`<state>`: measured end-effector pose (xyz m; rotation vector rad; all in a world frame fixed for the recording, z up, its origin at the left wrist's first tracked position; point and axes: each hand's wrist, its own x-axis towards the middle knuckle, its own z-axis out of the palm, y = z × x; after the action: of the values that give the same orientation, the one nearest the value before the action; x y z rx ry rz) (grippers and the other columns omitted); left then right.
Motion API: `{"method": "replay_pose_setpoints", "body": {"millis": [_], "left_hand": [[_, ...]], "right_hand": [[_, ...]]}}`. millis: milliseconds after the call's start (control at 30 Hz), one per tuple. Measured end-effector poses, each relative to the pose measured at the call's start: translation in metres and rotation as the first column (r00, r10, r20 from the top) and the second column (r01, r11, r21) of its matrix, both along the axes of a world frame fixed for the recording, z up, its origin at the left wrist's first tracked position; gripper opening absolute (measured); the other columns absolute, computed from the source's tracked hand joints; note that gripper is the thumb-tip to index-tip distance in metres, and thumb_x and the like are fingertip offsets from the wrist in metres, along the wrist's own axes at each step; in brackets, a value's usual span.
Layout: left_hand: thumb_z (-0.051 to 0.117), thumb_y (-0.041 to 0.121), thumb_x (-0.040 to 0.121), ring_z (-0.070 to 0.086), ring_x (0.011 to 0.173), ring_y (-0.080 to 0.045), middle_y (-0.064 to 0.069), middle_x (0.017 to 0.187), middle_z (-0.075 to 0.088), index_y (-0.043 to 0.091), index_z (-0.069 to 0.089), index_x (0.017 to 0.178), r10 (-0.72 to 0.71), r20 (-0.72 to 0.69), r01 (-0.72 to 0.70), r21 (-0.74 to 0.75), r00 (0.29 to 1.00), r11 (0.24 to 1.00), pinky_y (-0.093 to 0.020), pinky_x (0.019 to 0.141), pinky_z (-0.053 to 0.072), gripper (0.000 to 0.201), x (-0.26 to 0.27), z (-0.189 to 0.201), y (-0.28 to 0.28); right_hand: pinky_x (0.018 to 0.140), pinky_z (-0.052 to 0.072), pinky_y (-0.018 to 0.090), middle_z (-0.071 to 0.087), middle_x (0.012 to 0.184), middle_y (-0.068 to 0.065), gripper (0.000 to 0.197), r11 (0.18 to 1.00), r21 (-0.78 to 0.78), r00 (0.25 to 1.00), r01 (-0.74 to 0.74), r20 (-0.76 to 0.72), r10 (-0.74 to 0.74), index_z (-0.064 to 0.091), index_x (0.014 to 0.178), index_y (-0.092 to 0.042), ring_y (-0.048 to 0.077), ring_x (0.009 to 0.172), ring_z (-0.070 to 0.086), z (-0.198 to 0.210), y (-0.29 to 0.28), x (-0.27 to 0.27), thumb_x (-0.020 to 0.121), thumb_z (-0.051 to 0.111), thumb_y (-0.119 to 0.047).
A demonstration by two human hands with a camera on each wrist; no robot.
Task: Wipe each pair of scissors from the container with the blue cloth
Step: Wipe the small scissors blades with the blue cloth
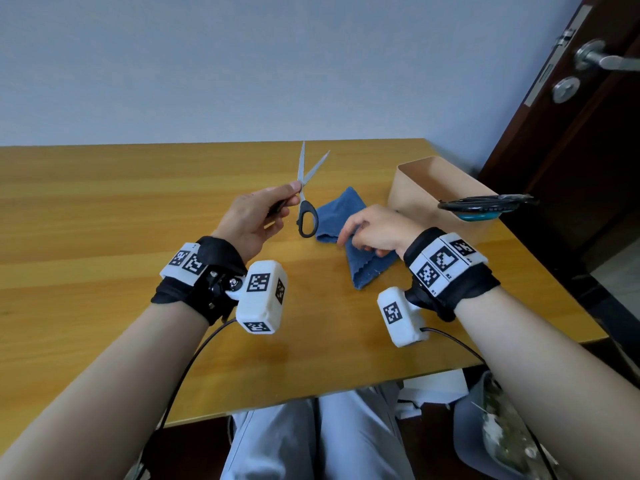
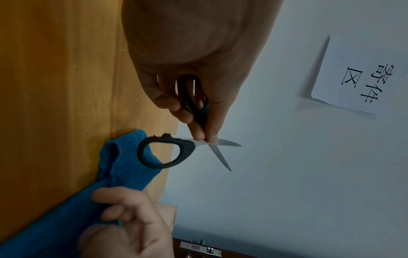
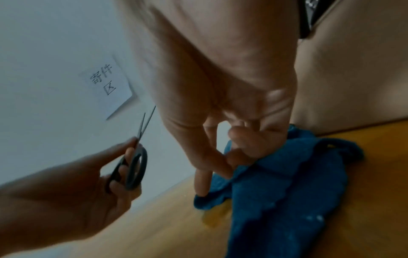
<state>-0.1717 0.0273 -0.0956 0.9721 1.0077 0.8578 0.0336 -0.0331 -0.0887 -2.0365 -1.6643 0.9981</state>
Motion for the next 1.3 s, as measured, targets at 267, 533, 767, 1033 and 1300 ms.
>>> {"method": "replay_pose_setpoints", "body": {"millis": [267, 533, 767, 1033, 1300], "left_hand": [[0.079, 0.030, 0.086, 0.058, 0.065, 0.000, 0.008, 0.086, 0.073, 0.019, 0.077, 0.099, -0.006, 0.030, 0.006, 0.000, 1.000, 1.000, -0.017, 0.068, 0.047, 0.016, -0.001, 0.010, 0.005], [0.073, 0.023, 0.092, 0.058, 0.068, -0.001, 0.006, 0.086, 0.073, 0.015, 0.074, 0.099, -0.039, 0.104, 0.038, 0.011, 0.994, 0.999, -0.015, 0.066, 0.052, 0.011, -0.005, 0.032, 0.021], [0.066, 0.022, 0.097, 0.059, 0.072, -0.004, 0.007, 0.087, 0.071, 0.018, 0.070, 0.094, -0.084, 0.093, 0.066, 0.187, 0.992, 0.980, -0.018, 0.078, 0.050, 0.006, -0.004, 0.069, 0.047], [0.059, 0.016, 0.100, 0.049, 0.059, -0.006, 0.007, 0.082, 0.068, 0.019, 0.069, 0.094, -0.027, 0.062, 0.005, 0.338, 0.998, 0.941, -0.015, 0.059, 0.045, 0.012, 0.005, 0.089, 0.077], [0.064, 0.018, 0.098, 0.043, 0.056, -0.006, 0.006, 0.077, 0.066, 0.016, 0.071, 0.097, 0.040, 0.063, -0.061, 0.369, 0.997, 0.928, -0.016, 0.050, 0.033, 0.007, 0.008, 0.074, 0.099]], "right_hand": [[0.050, 0.038, 0.026, 0.050, 0.075, 0.001, 0.037, 0.937, -0.237, 0.898, -0.257, 0.299, 0.322, 0.073, 0.093, -0.019, 0.018, 0.060, 0.047, 0.001, 0.000, -0.007, 0.074, 0.065, 0.011], [0.046, 0.035, 0.012, 0.056, 0.060, -0.008, 0.012, 0.981, 0.105, 0.977, -0.164, 0.158, 0.146, 0.075, 0.090, -0.010, 0.003, 0.049, 0.049, 0.013, 0.016, -0.002, 0.089, 0.066, -0.002], [0.061, 0.048, 0.021, 0.068, 0.091, 0.009, 0.040, 0.876, 0.472, 0.956, 0.095, -0.287, 0.051, 0.066, 0.084, -0.019, 0.015, 0.079, 0.058, 0.050, 0.043, 0.001, 0.089, 0.044, 0.014], [0.071, 0.053, 0.028, 0.067, 0.090, 0.008, 0.031, 0.684, 0.611, 0.697, 0.398, -0.686, 0.206, 0.067, 0.095, -0.009, 0.021, 0.080, 0.065, 0.059, 0.079, -0.004, 0.085, 0.049, 0.014], [0.062, 0.051, 0.024, 0.065, 0.080, 0.004, 0.033, 0.704, 0.526, 0.554, 0.478, -0.802, 0.222, 0.064, 0.097, -0.010, 0.015, 0.067, 0.064, 0.055, 0.113, -0.021, 0.093, 0.042, 0.013]]}}
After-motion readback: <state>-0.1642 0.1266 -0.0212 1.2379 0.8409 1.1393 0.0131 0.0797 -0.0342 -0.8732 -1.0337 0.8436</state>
